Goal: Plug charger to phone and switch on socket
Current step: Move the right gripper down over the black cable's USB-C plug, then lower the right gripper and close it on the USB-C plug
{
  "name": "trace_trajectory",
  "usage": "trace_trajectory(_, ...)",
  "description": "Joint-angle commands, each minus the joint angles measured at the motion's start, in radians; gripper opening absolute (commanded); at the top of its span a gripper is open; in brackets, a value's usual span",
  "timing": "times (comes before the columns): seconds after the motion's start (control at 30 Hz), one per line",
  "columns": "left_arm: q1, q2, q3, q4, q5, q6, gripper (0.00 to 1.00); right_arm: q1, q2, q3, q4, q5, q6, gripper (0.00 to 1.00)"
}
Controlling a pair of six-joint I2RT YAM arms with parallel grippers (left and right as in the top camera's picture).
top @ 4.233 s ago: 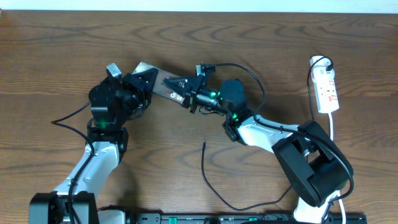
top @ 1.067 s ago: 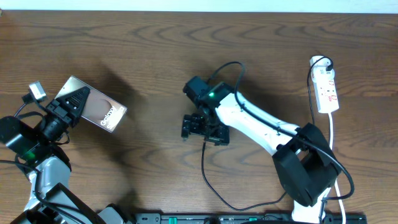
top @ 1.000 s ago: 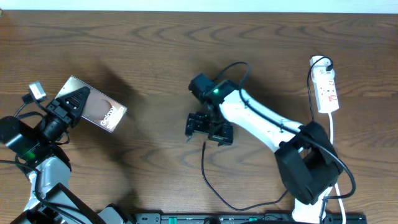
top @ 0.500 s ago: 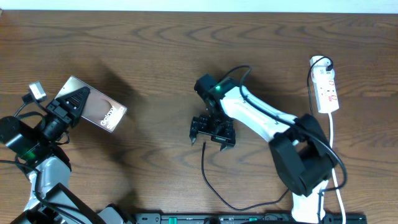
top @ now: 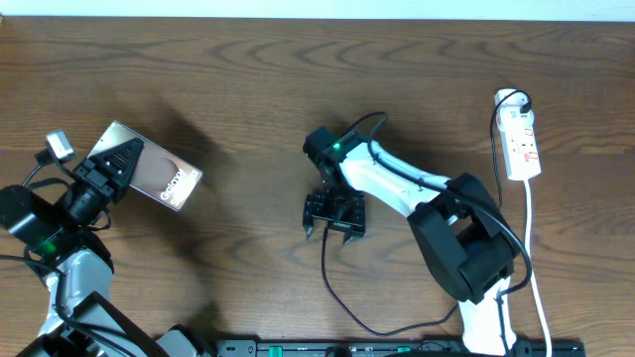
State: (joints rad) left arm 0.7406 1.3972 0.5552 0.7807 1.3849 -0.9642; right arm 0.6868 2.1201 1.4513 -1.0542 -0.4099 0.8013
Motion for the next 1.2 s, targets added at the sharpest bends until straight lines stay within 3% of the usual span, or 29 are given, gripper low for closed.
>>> trace_trajectory(0.0,0.004,-0.005,0.025,0.005,0.02,0.006,0.08,0.011,0.012,-0.001,0.0,0.031,0.005,0.71)
trace_trajectory(0.27,0.004,-0.005,0.025,0.005,0.02,0.006,0.07,0.014,0.012,-0.001,0.002,0.053,0.006,0.69)
trace_trajectory(0.53,0.004,-0.005,0.025,0.005,0.021,0.006,0.08,0.022,0.012,-0.001,0.006,0.061,0.013,0.45)
trace_trajectory(0.7,0.004,-0.005,0.025,0.005,0.02,0.006,0.08,0.022,0.012,-0.001,0.006,0.06,0.013,0.37)
trace_trajectory(0.87,0.004,-0.005,0.025,0.005,0.021,0.006,0.08,0.025,0.012,-0.001,0.003,0.06,0.013,0.32)
trace_trajectory(1.17,0.004,-0.005,0.025,0.005,0.021,0.006,0.07,0.047,0.012,-0.001,0.003,0.06,0.024,0.34)
